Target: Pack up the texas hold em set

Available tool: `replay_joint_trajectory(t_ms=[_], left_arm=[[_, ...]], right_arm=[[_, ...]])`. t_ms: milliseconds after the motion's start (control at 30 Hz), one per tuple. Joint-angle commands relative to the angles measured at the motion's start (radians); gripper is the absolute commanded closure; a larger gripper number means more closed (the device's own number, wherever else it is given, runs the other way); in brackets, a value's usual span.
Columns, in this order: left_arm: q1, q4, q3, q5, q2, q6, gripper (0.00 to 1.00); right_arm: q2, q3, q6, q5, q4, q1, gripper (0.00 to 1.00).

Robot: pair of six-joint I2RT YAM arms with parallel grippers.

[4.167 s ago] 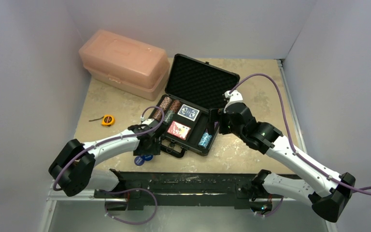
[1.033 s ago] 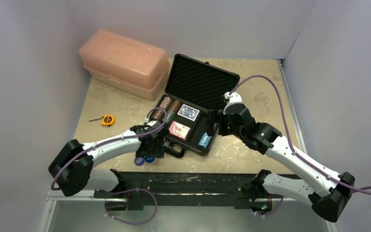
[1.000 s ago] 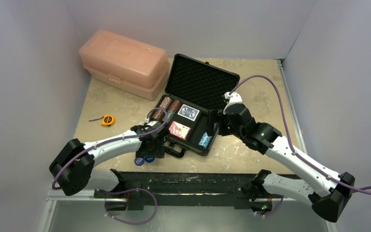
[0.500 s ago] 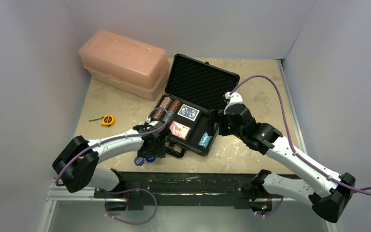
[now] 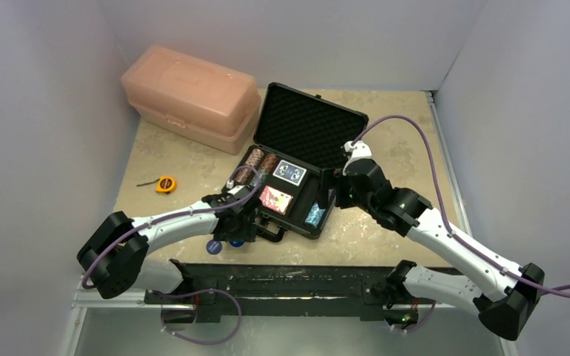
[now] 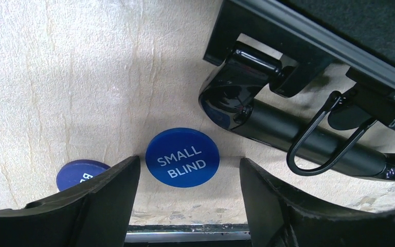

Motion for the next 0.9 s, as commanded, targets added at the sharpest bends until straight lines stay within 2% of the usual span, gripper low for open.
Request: replay_joint_trajectory(t_ms=[0, 600, 867], left_arm=[[-0.001, 0.017, -0.012, -0.032, -0.003, -0.032, 0.3], [-0.004, 0.045, -0.036, -0.013, 0.044, -0.047, 0.59], [-0.034, 0.014, -0.009, -0.005, -0.031, -0.018, 0.66]], right_arm=[[0.008, 0.005, 0.002, 0.004, 0.018, -0.002, 0.01], [0.033, 0.015, 0.001, -0.006, 0.028, -0.003, 0.01], [0.03, 0.02, 0.004, -0.012, 0.03, -0.002, 0.01]])
